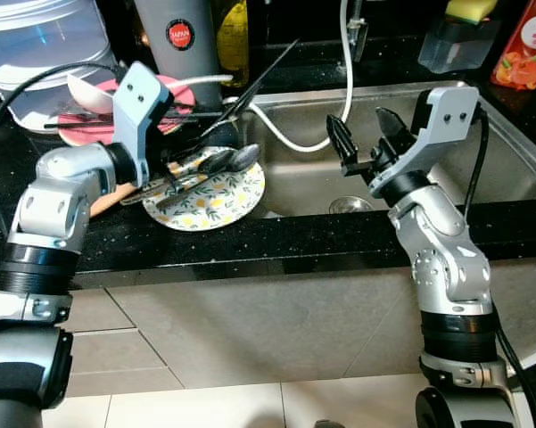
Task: Kitchen organization
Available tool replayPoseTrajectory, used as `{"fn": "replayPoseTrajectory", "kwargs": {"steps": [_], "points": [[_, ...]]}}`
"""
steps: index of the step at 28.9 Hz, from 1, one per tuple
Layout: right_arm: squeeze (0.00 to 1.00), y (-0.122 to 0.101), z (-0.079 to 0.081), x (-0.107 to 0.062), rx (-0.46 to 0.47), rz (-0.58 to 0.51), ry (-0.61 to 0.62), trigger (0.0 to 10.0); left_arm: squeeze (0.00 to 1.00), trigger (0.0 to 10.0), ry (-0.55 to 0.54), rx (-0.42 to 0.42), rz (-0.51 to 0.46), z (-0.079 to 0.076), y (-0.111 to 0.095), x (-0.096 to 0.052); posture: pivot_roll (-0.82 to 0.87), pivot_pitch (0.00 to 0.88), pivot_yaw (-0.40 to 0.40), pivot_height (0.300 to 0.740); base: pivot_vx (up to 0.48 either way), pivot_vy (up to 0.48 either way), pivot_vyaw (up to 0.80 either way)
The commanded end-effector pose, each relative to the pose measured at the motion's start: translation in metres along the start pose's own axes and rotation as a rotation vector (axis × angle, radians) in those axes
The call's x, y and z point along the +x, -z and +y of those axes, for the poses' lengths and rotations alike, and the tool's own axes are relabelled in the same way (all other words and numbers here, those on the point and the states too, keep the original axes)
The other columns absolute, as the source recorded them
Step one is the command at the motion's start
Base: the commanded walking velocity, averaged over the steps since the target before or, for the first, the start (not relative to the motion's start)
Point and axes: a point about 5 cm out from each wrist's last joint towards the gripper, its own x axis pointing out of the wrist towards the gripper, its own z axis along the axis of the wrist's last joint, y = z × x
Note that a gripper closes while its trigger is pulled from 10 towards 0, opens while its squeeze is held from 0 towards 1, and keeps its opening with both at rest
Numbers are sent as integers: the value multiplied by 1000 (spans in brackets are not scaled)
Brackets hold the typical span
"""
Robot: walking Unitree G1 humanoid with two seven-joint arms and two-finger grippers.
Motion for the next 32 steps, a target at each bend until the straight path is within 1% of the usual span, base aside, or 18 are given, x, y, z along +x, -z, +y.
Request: {"fn": "replayPoseTrajectory", "kwargs": {"steps": [1,2,5,7,10,11,13,14,15,18,19,20,23,26,27,29,30,32], "points": [[0,1,4,3,3,-3,-17,10000,0,10000,-15,-58,48,-3,17,3,20,39,27,740,0,0,0],[0,1,4,3,3,-3,-17,10000,0,10000,-15,-58,48,-3,17,3,20,39,27,740,0,0,0],[0,1,4,2,3,-3,-16,10000,0,10000,-44,-77,77,-4,26,4,18,40,28,740,0,0,0],[0,1,3,1,0,-2,-12,10000,0,10000,-123,-108,125,-1,35,1,11,40,32,740,0,0,0],[0,0,2,0,-2,-3,-10,10000,0,10000,-155,-122,143,0,39,-1,11,40,32,740,0,0,0],[0,0,1,0,-2,-2,-8,10000,0,10000,-173,-128,168,1,43,-3,12,39,29,740,0,0,0],[0,1,1,0,-3,-1,-9,10000,0,10000,-159,-112,237,-1,54,-8,18,38,27,740,0,0,0],[0,1,1,0,-3,-1,-9,10000,0,10000,-159,-112,237,-1,54,-8,18,38,27,740,0,0,0],[0,1,2,1,-1,-2,-15,10000,0,10000,-150,-103,285,-2,64,-11,22,37,27,740,0,0,0],[0,1,3,2,0,-2,-16,10000,0,10000,-153,-102,293,-2,66,-13,22,37,27,740,0,0,0],[0,1,3,2,1,-3,-16,10000,67,10000,-155,-103,295,-2,66,-13,22,37,27,740,0,0,0],[0,1,3,2,2,-3,-16,10000,1000,10000,-156,-103,294,-2,66,-14,24,38,28,740,0,0,0],[0,1,3,2,4,-4,-15,10000,1000,10000,-156,-99,293,-4,64,-15,24,38,29,740,0,0,0],[0,2,3,2,4,-2,-13,10000,1000,10000,-174,-71,261,-3,56,-15,24,38,29,740,0,0,0],[0,2,3,2,4,-2,-13,10000,541,10000,-175,-61,245,-3,52,-15,23,39,31,740,0,0,0],[0,2,3,2,5,-2,-12,10000,541,10000,-175,-56,236,-3,50,-15,23,39,31,740,0,0,0],[0,2,3,1,5,-2,-12,10000,0,10000,-174,-49,227,-3,47,-14,23,39,31,740,0,0,0],[0,2,3,1,5,-3,-13,10000,0,10000,-170,-37,211,-3,43,-13,23,39,31,740,0,0,0]]}}
